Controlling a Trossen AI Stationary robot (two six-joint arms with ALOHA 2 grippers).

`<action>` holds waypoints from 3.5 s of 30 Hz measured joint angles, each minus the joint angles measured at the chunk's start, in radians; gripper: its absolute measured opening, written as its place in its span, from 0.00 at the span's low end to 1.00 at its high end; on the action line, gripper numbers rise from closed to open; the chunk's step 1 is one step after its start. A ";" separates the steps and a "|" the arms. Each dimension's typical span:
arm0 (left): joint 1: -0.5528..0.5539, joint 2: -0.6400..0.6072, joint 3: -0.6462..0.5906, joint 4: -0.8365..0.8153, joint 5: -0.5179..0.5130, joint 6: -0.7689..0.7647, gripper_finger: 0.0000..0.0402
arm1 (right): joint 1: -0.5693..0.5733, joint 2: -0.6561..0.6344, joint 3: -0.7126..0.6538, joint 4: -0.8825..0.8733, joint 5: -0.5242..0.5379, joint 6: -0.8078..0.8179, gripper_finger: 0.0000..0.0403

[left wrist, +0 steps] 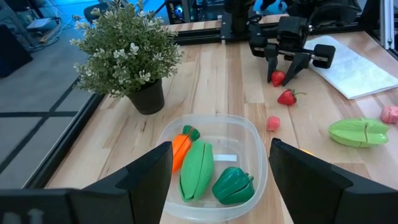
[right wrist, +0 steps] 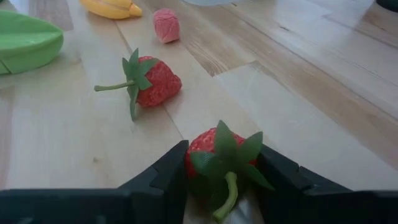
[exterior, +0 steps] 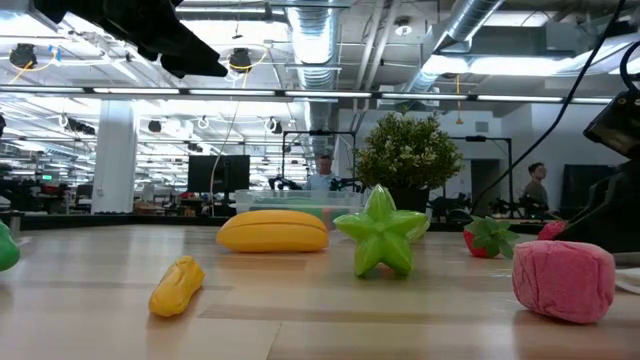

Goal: Pick and placing Produce into tupperware
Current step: Put the right red strawberry into the transparent container

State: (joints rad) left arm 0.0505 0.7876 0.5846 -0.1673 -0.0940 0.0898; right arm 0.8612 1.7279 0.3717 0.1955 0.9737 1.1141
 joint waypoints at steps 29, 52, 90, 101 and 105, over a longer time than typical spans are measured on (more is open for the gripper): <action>0.000 0.000 0.000 0.000 0.000 0.001 0.64 | 0.000 0.000 0.000 0.003 -0.004 0.002 0.54; 0.000 0.000 0.000 -0.009 0.000 0.000 0.64 | -0.068 -0.003 0.001 0.002 -0.032 -0.027 0.48; 0.000 0.203 0.001 0.146 0.010 0.063 0.64 | -0.065 0.002 -0.001 0.023 -0.027 -0.064 0.37; 0.000 0.194 0.000 0.144 0.009 0.079 0.64 | -0.108 -0.077 -0.001 0.030 -0.030 -0.182 0.35; 0.000 0.183 0.000 0.145 0.009 0.079 0.64 | -0.135 -0.141 -0.001 0.029 -0.022 -0.268 0.37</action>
State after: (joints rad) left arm 0.0504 0.9702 0.5850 -0.0226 -0.0849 0.1692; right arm 0.7257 1.5871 0.3706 0.2245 0.9520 0.8457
